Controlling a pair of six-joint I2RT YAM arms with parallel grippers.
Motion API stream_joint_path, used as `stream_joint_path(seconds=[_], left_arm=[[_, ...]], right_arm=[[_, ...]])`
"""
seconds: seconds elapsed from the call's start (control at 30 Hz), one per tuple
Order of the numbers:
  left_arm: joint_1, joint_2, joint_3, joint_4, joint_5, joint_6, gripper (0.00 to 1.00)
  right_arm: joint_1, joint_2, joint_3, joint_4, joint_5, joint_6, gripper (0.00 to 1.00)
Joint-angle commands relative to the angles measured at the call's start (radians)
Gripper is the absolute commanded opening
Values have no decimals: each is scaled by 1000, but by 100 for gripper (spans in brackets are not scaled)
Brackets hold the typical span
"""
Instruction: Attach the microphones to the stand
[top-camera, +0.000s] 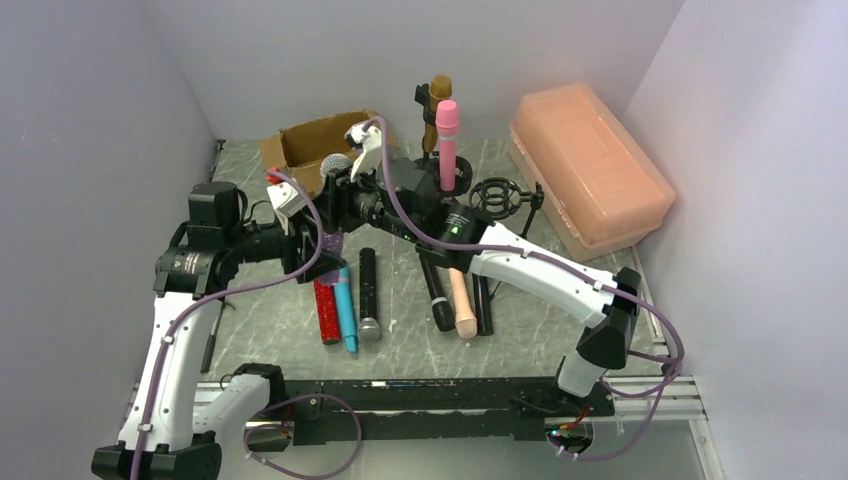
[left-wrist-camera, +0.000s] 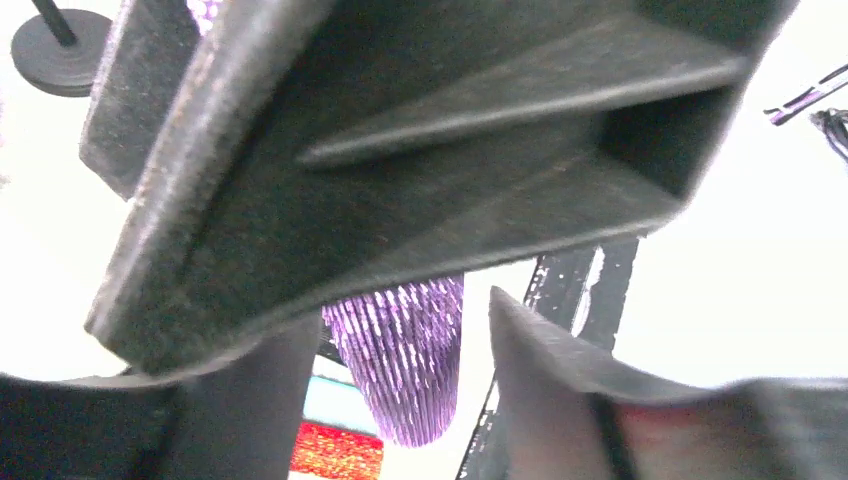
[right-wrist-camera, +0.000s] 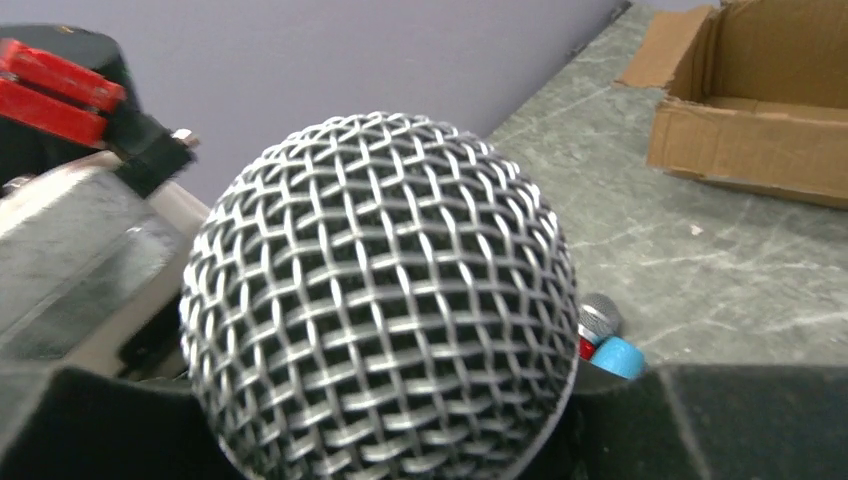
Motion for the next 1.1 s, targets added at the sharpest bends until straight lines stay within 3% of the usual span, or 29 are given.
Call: stream_joint_path(seconds=[0.0, 0.07, 0.37, 0.67, 1.07], left_arm=[[-9, -1, 62, -6, -2, 53, 92], [-9, 3, 59, 8, -75, 47, 99], [-8, 96, 82, -51, -329, 45, 99], [-8, 94, 52, -57, -384, 72, 99], [-8, 98, 41, -85, -396, 91, 99]], right_arm=[[-44, -55, 32, -52, -5, -61, 17], [-73, -103, 26, -100, 46, -117, 10], [-197, -313, 32, -246, 305, -425, 5], [-270, -326, 124, -318, 378, -567, 5], [-312, -357, -9, -208, 426, -674, 5]])
